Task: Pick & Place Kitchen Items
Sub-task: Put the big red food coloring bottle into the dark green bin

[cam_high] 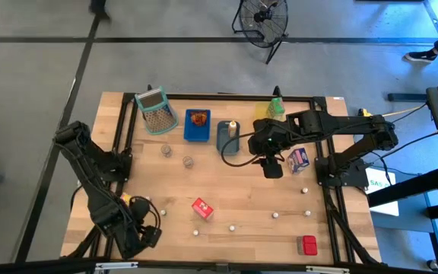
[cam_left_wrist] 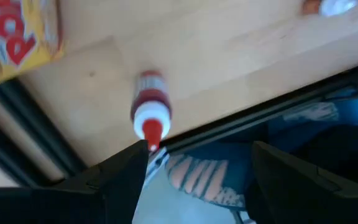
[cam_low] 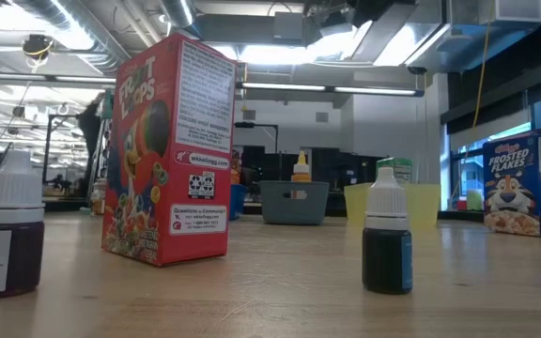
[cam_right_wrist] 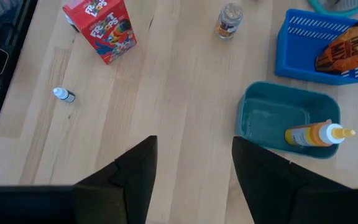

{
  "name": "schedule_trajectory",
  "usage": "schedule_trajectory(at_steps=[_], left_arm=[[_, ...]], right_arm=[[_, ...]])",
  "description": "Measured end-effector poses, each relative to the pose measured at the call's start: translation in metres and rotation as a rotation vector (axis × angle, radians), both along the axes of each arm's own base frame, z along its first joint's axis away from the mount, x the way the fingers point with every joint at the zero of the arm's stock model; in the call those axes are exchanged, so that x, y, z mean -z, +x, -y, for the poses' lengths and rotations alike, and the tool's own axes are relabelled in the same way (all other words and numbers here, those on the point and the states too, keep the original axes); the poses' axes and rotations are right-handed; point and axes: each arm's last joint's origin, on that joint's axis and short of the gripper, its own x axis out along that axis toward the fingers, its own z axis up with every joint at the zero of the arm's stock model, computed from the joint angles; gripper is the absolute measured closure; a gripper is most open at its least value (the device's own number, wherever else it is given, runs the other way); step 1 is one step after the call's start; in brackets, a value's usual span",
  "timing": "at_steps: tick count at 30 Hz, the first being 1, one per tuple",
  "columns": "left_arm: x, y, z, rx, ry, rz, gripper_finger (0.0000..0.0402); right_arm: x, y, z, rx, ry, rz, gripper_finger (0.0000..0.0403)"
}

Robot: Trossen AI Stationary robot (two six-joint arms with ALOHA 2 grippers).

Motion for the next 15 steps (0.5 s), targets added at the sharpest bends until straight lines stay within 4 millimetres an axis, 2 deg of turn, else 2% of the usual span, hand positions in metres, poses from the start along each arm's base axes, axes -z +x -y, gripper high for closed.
schedule_trajectory(at_steps=[4,15], left_arm=[[0.0036,-0.0003,0.0032,-0.005,-0.033,-0.069,0.0121],[0.0052,0.0,0.0006,-0.022,0.026,-0.038,0.0121]], right_arm=[[0.0,0.0,0.0,-0.017,-0.01,0.002,0.0192],[-0.0001,0.0001,0.0,-0.024,-0.014,0.003,0.0192]])
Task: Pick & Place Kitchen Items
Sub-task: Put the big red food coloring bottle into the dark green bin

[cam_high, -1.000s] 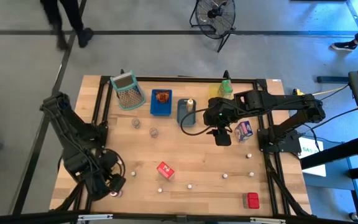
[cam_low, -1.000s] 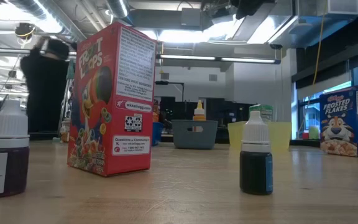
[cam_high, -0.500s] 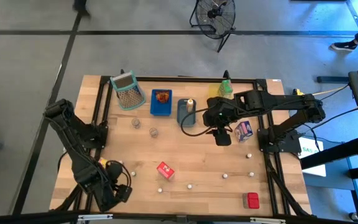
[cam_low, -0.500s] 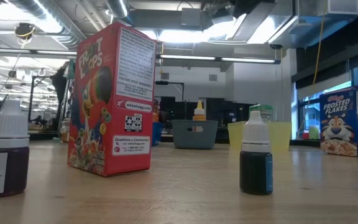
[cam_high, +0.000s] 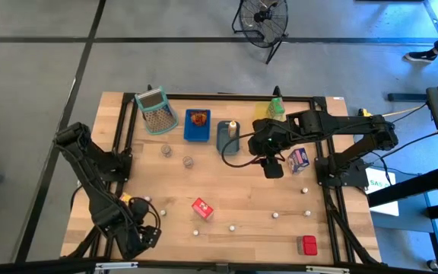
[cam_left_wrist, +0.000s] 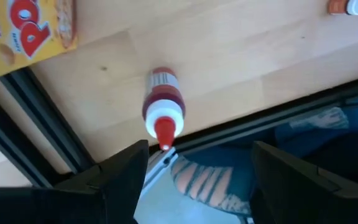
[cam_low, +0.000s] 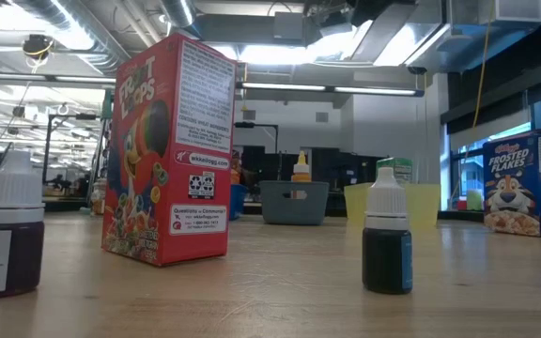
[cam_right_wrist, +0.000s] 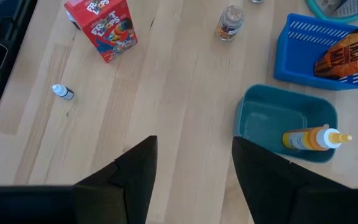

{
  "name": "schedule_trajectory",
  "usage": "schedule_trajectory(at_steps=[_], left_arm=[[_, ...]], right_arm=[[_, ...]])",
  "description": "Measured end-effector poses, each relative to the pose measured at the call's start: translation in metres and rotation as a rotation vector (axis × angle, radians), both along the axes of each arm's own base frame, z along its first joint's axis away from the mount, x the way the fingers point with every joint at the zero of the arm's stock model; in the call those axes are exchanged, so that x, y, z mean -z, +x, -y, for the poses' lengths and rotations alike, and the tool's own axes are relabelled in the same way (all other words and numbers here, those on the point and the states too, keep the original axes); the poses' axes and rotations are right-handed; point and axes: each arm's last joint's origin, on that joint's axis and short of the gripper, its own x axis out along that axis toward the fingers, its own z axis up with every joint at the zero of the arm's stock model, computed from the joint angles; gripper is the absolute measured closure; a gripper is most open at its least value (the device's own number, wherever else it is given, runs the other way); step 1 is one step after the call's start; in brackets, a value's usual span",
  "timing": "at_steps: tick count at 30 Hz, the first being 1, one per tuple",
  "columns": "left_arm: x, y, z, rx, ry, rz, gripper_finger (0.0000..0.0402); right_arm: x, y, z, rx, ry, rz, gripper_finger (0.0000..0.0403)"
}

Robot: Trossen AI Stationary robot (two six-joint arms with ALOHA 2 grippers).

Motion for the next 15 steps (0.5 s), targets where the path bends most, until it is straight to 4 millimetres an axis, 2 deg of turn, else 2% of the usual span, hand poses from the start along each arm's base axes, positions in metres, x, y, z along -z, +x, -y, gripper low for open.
schedule_trajectory(at_steps=[15], left_arm=[[0.014,-0.001,0.008,0.027,0.052,-0.042,0.0121]], right_arm=[[0.0,0.0,0.0,-0.01,-0.005,0.001,0.0192]])
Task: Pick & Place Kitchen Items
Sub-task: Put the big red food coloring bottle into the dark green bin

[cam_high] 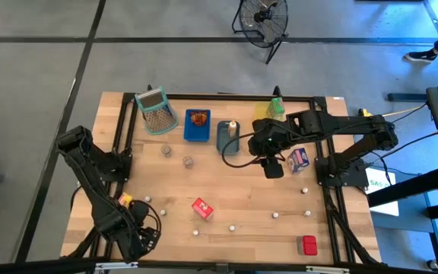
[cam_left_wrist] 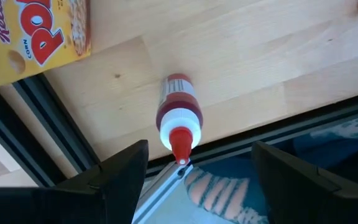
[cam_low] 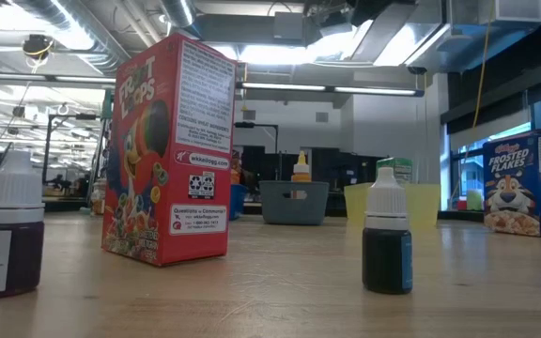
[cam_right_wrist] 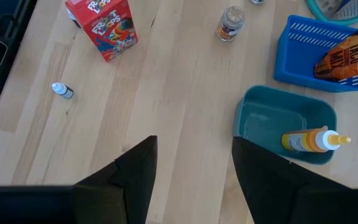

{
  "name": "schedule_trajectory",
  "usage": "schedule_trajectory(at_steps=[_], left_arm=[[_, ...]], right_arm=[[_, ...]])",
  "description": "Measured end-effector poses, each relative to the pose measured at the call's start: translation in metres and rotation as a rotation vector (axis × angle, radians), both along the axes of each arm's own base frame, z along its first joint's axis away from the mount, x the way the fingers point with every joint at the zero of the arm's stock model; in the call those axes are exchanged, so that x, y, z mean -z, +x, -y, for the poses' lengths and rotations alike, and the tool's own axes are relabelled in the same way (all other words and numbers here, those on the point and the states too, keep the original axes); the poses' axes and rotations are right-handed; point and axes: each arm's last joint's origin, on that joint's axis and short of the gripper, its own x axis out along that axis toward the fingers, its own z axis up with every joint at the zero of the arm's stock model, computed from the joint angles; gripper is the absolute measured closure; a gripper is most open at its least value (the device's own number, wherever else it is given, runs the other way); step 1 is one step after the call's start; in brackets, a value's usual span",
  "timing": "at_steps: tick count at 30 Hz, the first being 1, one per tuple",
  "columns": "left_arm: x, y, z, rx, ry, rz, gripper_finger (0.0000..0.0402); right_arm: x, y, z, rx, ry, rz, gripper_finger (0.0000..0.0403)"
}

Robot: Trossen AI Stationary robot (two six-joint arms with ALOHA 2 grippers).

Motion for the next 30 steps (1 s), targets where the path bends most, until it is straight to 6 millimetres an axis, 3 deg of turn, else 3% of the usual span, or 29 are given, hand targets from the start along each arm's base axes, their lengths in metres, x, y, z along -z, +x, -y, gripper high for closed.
schedule_trajectory(at_steps=[30], left_arm=[[0.02,0.004,0.01,0.087,0.021,-0.084,0.0121]], right_arm=[[0.0,0.0,0.0,0.003,0.002,0.0,0.0192]])
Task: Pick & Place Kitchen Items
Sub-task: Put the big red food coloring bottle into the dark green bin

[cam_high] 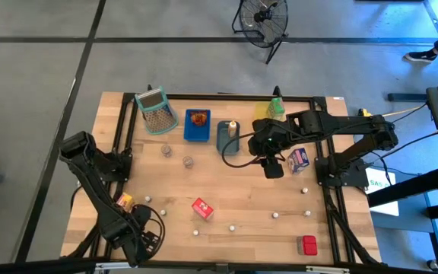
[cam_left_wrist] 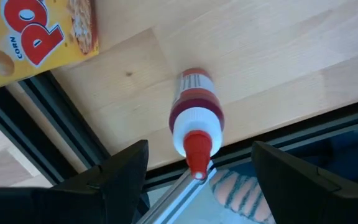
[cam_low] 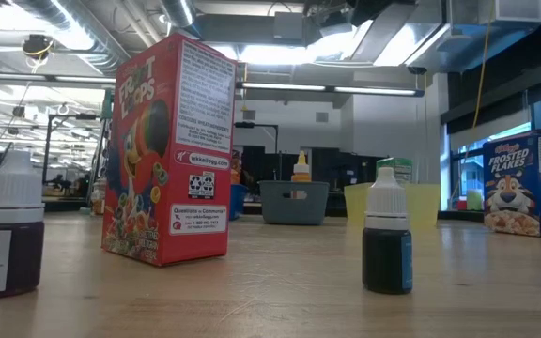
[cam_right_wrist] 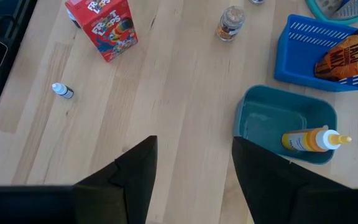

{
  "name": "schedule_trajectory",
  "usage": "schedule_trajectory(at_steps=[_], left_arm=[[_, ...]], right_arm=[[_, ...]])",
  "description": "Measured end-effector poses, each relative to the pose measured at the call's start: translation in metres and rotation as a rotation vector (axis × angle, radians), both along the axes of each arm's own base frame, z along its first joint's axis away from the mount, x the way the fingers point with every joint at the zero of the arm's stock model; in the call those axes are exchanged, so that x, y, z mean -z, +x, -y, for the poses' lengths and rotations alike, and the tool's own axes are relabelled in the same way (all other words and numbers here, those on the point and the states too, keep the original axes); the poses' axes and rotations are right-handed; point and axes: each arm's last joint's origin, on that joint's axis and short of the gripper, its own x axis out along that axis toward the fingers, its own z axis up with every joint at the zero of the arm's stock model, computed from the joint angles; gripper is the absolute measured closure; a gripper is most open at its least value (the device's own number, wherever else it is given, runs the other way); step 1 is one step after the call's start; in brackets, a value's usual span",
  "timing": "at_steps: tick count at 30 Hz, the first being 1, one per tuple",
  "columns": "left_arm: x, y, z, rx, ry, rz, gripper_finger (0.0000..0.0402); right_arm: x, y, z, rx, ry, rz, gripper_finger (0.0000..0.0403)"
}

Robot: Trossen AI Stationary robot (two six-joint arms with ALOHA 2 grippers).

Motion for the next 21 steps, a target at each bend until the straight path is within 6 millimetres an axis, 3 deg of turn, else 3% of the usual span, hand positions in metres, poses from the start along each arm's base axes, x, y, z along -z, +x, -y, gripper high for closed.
schedule_trajectory(at_steps=[21], left_arm=[[0.0001,-0.0001,-0.0008,0.016,0.014,0.008,0.0121]], right_arm=[[0.0,0.0,-0.0001,0.0,0.0,0.0,0.0192]])
